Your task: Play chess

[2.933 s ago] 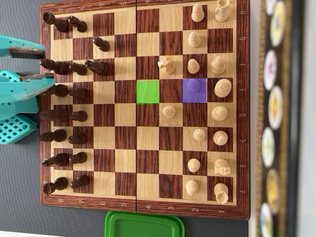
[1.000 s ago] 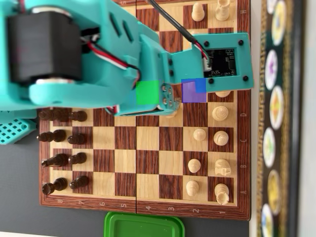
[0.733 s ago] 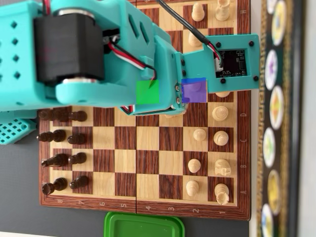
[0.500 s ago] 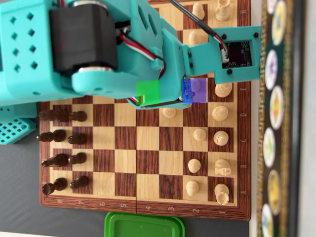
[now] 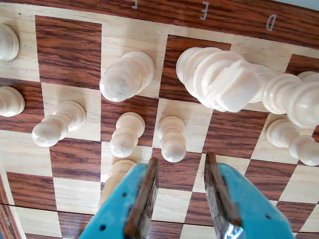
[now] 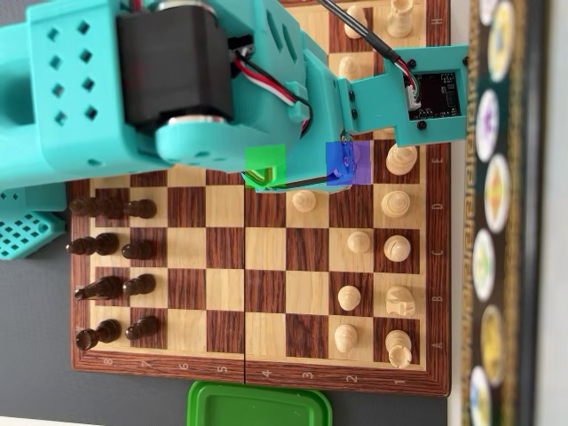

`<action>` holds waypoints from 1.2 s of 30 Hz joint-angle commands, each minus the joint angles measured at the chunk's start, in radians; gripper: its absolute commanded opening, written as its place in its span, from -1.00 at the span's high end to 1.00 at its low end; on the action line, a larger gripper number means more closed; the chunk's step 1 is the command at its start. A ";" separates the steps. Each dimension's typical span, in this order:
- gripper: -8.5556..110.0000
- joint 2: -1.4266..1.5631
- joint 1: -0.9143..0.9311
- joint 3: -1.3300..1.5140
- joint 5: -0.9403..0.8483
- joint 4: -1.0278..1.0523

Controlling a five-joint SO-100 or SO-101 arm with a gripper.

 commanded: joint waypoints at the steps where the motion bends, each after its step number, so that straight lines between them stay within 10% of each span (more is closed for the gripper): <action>1: 0.62 0.005 -0.002 -0.055 0.006 -0.008; 36: 0.62 -0.103 0.011 -0.098 0.006 -0.008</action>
